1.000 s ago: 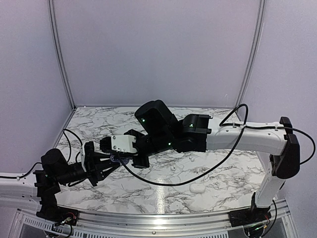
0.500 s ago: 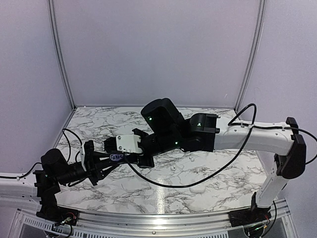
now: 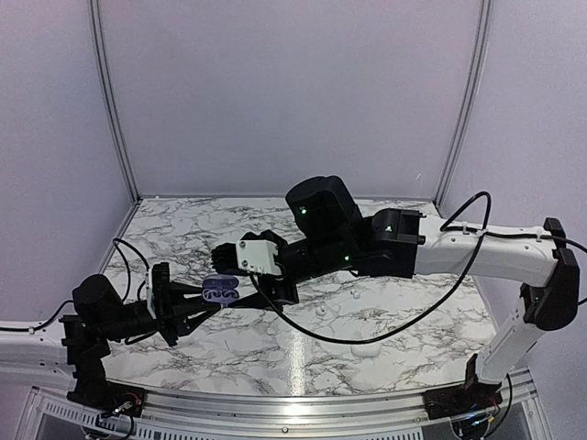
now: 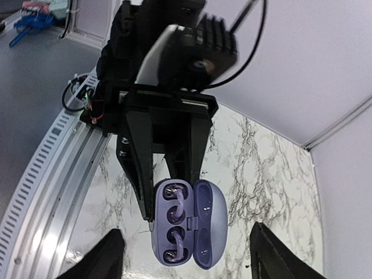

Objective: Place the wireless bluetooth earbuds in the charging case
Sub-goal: Adjust the left earbud in the left side groove of the charging case, then close the charging case with the earbuds.

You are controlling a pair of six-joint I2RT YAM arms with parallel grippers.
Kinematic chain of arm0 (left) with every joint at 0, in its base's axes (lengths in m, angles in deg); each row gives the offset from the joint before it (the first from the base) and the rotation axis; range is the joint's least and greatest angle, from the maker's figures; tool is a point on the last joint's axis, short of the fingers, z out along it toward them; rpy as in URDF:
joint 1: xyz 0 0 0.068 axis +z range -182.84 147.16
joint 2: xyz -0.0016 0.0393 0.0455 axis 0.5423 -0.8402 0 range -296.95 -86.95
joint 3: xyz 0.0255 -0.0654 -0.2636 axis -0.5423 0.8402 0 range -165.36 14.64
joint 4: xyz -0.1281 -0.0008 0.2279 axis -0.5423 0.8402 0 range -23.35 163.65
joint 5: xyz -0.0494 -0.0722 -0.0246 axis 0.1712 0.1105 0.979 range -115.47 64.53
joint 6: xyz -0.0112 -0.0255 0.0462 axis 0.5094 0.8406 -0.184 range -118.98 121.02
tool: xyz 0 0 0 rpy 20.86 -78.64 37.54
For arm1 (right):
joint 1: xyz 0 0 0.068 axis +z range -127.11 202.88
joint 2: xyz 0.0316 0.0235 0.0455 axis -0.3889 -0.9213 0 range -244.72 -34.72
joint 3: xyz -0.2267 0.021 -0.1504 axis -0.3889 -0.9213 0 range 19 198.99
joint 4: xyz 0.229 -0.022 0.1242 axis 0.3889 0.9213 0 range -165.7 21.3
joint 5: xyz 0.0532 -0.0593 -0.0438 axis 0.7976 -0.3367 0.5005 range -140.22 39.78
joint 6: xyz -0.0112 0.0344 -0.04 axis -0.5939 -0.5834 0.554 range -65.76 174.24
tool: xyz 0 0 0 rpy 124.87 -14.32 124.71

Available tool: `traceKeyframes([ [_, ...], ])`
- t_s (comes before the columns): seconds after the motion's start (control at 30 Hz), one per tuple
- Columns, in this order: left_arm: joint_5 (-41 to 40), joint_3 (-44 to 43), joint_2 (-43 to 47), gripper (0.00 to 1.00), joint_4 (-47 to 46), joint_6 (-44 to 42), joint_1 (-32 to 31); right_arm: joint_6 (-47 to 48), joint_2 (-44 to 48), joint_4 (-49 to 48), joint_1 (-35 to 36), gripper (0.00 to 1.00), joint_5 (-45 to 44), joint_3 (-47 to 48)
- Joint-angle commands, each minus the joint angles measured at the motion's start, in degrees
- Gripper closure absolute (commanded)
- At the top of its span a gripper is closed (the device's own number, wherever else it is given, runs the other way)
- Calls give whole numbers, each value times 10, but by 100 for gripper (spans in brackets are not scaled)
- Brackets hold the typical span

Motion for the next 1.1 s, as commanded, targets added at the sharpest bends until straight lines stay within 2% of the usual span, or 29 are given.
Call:
traceKeyframes([
  [0.0, 30, -10, 13, 100, -25, 3, -3, -20, 18, -24, -24, 24, 36, -11],
  [0.17, 37, -11, 12, 100, -27, 5, -3, -25, 8, -23, -31, 10, 42, -12],
  [0.33, 19, -14, 9, 100, -27, 8, -3, -31, -6, -22, -30, 10, 68, -10],
  [0.7, 7, -16, 11, 100, -27, 16, -3, -32, -34, -17, -20, 18, 82, -1],
  [0.87, -29, -16, 10, 100, -27, 31, -3, -20, -29, -5, -7, 28, 90, 4],
  [1.07, -69, -18, 3, 100, -26, 58, -2, 14, -10, 10, 25, 32, 53, -5],
])
